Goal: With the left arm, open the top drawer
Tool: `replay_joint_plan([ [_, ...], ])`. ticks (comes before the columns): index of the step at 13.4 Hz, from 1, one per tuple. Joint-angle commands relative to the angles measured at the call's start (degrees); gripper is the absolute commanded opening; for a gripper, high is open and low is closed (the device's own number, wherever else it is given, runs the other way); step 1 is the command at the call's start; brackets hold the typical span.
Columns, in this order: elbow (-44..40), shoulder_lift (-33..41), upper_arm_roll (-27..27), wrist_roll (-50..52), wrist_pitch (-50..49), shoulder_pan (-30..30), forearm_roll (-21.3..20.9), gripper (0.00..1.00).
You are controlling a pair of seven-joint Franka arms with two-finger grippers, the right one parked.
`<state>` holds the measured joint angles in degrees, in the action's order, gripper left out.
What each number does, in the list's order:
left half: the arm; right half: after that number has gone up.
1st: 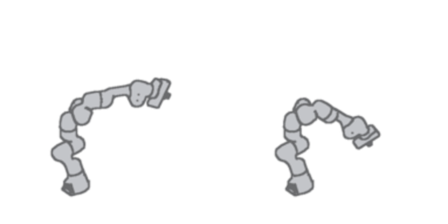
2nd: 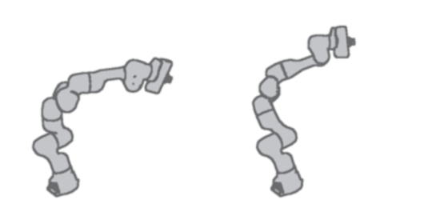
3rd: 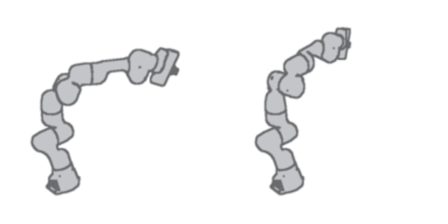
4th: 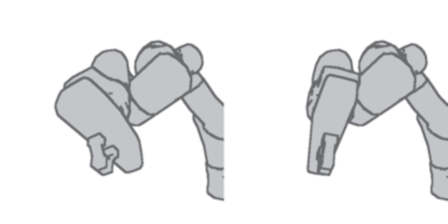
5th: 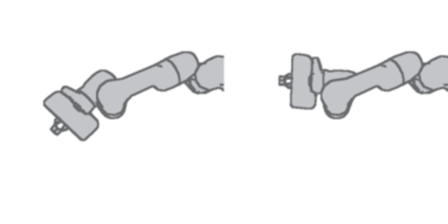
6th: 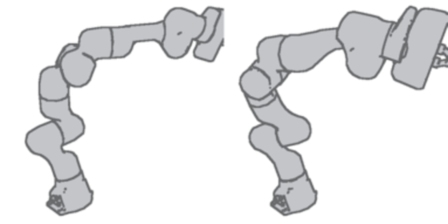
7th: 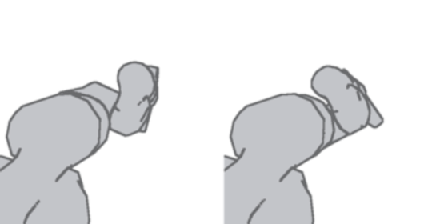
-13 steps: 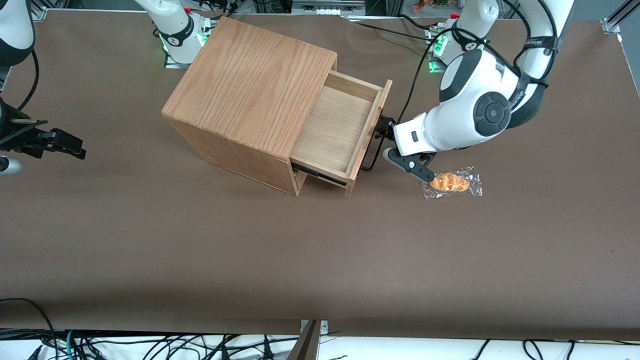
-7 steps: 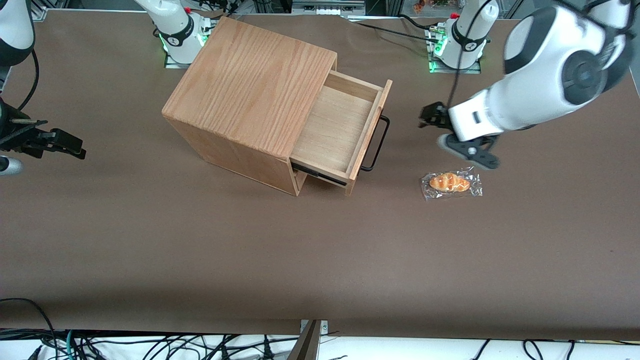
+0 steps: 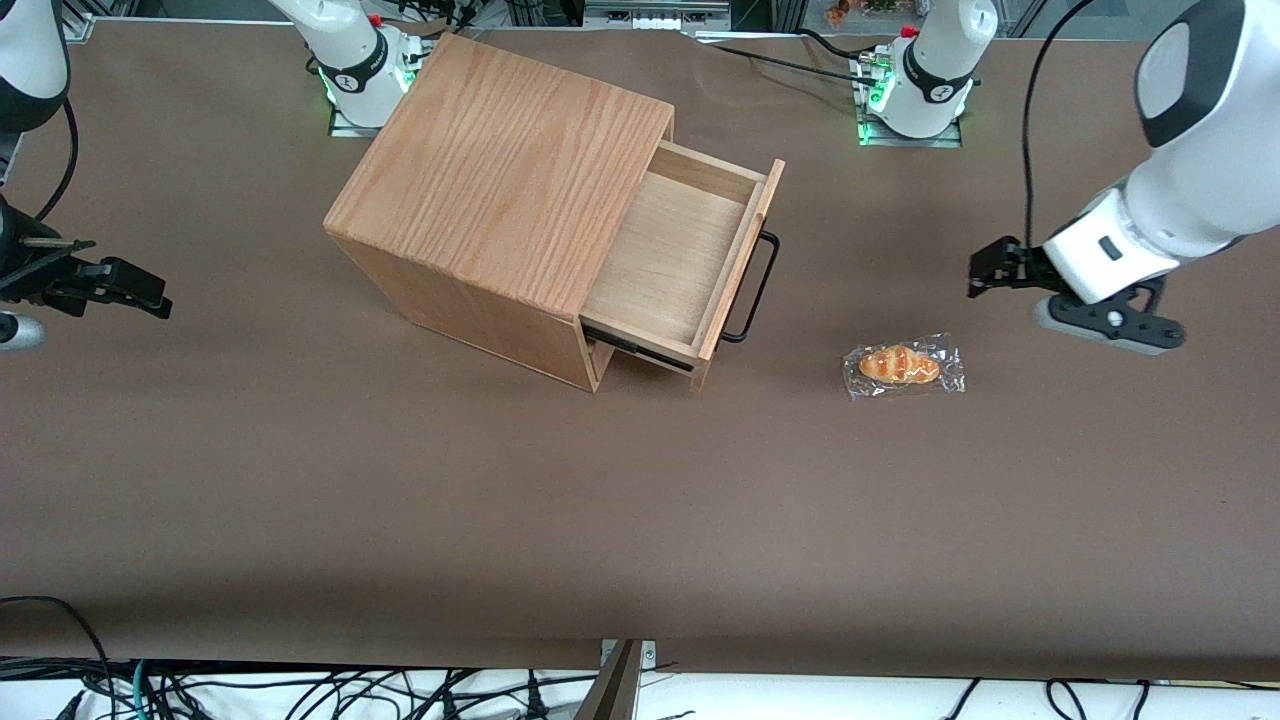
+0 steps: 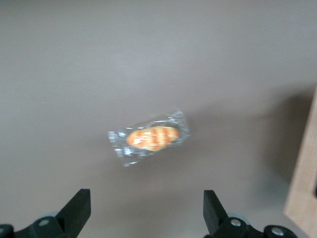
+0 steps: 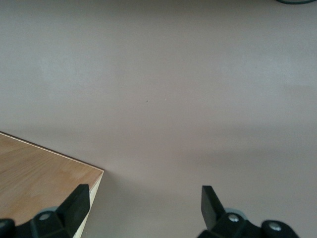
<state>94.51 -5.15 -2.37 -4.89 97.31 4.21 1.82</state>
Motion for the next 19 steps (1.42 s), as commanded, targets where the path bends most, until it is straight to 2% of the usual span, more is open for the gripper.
replay_joint_plan([
  [1, 0.50, 4.26, -0.18, 3.64, 0.34, -0.34, -2.52, 1.00],
  [4, 1.29, 6.02, -0.26, 4.37, 0.25, -2.27, -2.17, 1.00],
  [19, 0.59, 4.97, -1.49, 4.71, -0.19, -2.80, -2.43, 1.00],
])
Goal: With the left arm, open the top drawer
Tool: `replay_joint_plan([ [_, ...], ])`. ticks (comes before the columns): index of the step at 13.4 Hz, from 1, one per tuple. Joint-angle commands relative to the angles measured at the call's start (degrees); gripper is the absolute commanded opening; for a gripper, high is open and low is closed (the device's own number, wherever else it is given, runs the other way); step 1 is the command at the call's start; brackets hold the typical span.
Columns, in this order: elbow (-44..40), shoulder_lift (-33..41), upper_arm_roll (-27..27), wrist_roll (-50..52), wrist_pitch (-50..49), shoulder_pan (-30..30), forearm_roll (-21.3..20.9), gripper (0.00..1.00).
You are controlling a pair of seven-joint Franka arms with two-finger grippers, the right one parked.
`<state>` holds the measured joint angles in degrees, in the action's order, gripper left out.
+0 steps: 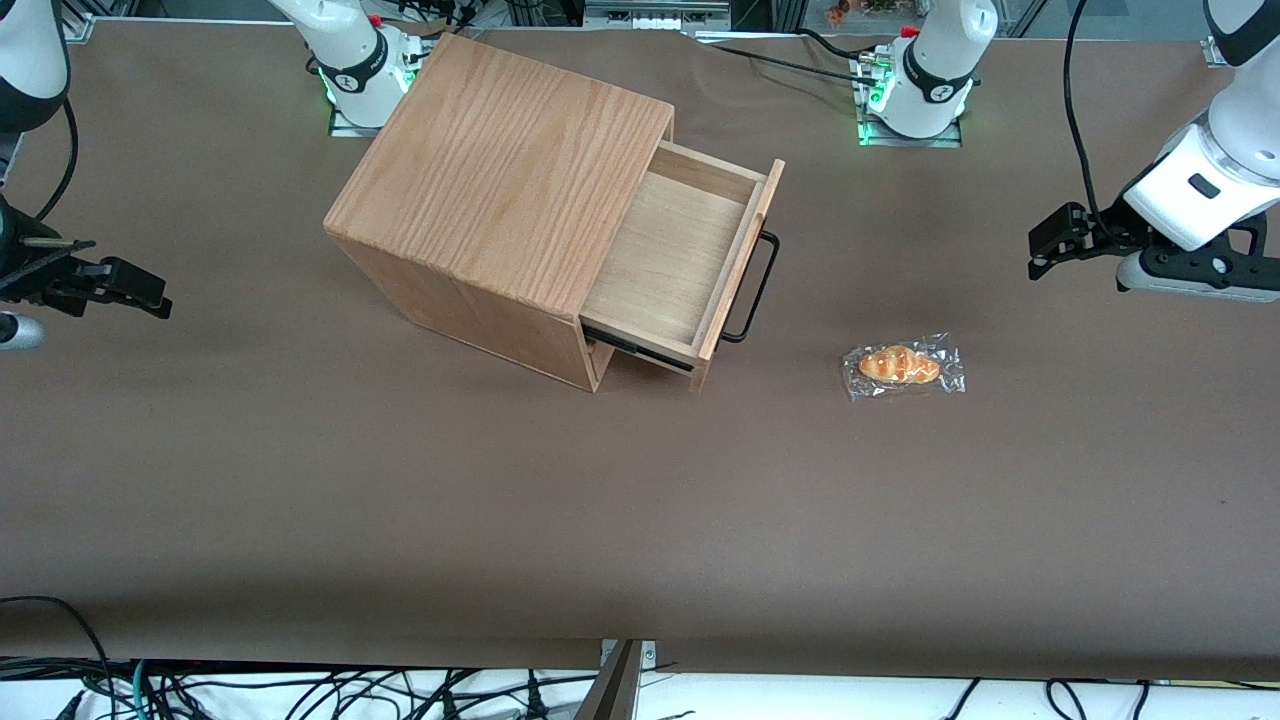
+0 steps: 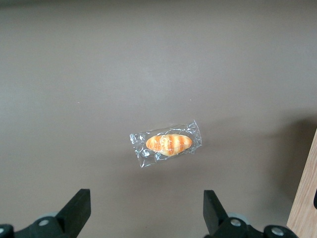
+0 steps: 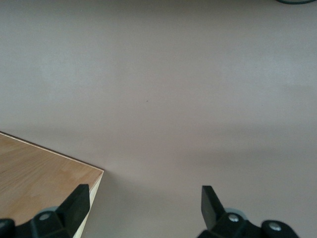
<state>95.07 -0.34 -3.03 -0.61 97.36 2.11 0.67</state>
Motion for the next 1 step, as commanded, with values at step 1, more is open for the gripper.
replay_joint_plan([
  [1, 0.02, 0.16, -0.84, 0.35, -0.24, -0.70, -1.29, 1.00],
])
